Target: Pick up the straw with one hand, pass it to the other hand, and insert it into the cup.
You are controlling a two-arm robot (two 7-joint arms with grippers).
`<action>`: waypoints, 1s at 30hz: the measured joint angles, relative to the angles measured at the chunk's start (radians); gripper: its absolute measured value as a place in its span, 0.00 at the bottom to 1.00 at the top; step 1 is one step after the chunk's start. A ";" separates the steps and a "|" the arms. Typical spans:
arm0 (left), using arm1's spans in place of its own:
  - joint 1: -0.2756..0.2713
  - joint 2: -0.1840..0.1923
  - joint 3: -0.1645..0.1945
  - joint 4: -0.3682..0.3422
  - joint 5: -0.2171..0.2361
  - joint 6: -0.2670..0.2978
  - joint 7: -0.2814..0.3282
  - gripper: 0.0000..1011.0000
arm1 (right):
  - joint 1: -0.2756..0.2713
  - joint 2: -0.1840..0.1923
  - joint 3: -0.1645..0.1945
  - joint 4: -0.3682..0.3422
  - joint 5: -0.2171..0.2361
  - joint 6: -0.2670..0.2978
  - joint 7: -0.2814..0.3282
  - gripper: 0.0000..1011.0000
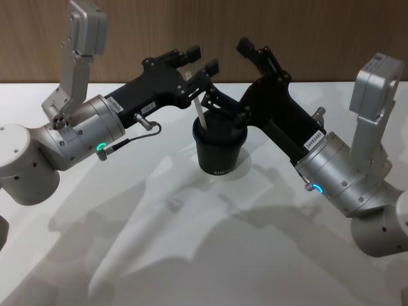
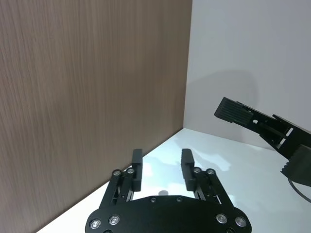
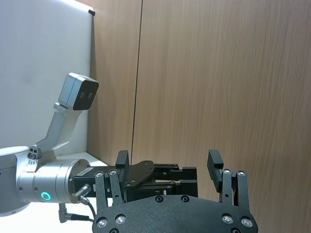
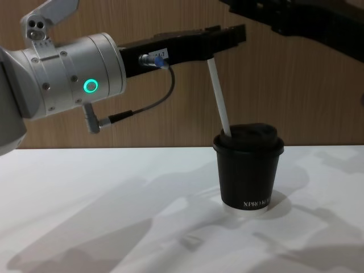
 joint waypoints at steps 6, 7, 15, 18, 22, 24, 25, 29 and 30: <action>-0.001 0.000 0.000 0.001 0.001 0.000 0.001 0.65 | 0.000 0.000 0.000 0.000 0.000 0.000 0.000 0.99; -0.001 -0.001 0.000 0.001 0.001 -0.001 0.001 0.69 | 0.000 0.000 0.000 0.000 0.000 0.000 0.000 0.99; 0.002 -0.002 -0.002 0.001 0.004 -0.002 0.005 0.89 | 0.000 0.000 0.000 0.000 0.000 0.000 -0.001 0.99; 0.005 -0.003 -0.004 -0.001 0.007 -0.004 0.011 0.97 | -0.001 -0.001 0.001 -0.003 -0.001 0.005 -0.011 0.99; 0.017 -0.004 -0.011 -0.009 0.017 -0.010 0.032 0.99 | -0.004 -0.005 0.004 -0.011 -0.004 0.024 -0.036 0.99; 0.023 -0.005 -0.014 -0.013 0.021 -0.014 0.038 0.99 | -0.006 -0.010 0.007 -0.018 -0.007 0.040 -0.057 0.99; 0.028 -0.005 -0.016 -0.017 0.025 -0.017 0.045 0.99 | -0.006 -0.011 0.008 -0.021 -0.009 0.048 -0.067 0.99; 0.039 -0.006 -0.022 -0.026 0.035 -0.026 0.059 0.99 | -0.008 -0.019 0.013 -0.032 -0.013 0.081 -0.103 0.99; 0.041 -0.006 -0.023 -0.028 0.036 -0.027 0.061 0.99 | -0.009 -0.021 0.014 -0.034 -0.014 0.091 -0.112 0.99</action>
